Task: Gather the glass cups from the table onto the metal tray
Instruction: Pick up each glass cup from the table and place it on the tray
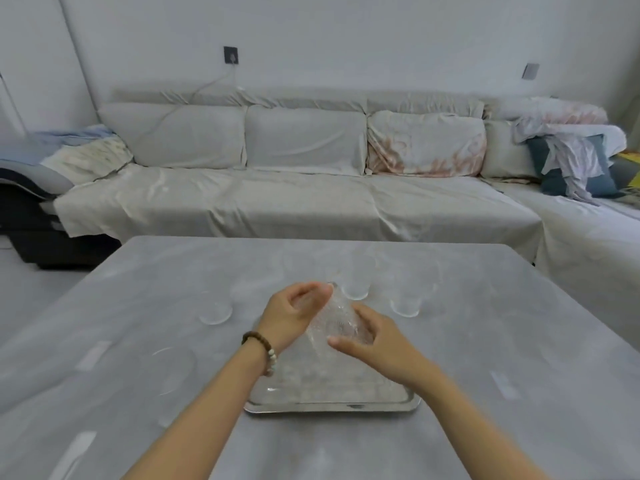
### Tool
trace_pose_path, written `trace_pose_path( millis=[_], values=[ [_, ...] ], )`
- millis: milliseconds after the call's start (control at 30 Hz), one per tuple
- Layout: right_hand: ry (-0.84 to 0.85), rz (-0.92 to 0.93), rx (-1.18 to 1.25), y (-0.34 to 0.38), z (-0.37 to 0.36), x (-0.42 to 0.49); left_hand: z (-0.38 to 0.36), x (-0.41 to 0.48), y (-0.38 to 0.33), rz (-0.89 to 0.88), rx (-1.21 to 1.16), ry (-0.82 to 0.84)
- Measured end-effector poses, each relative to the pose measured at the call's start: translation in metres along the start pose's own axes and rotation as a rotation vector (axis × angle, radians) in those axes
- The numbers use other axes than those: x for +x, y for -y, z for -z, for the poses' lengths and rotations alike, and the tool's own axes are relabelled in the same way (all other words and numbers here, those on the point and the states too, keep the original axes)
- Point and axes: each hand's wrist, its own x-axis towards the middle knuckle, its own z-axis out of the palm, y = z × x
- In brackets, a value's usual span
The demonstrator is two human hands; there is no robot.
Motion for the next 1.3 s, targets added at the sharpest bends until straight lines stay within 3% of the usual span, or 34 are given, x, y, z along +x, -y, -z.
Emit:
trace_pose_path(
  millis=[100,267,367,500,667,1300],
  values=[
    [0.001,-0.015,-0.072,-0.011,0.001,0.007,-0.012,0.014,0.009,-0.043,0.102,0.036],
    [-0.187,-0.091,0.179,-0.055,0.02,0.015,-0.031,0.044,0.046,0.018,-0.001,0.02],
    [-0.326,-0.137,0.159,-0.088,0.034,0.025,-0.032,0.049,0.088,0.055,0.336,0.005],
    [-0.365,-0.153,0.058,-0.12,0.037,0.037,-0.031,0.054,0.137,0.022,0.884,0.097],
    [-0.398,-0.109,0.009,-0.138,0.027,0.05,-0.034,0.061,0.161,0.013,1.105,0.124],
    [-0.332,-0.058,-0.067,-0.138,0.021,0.061,-0.034,0.061,0.165,-0.009,1.106,0.111]
  ],
)
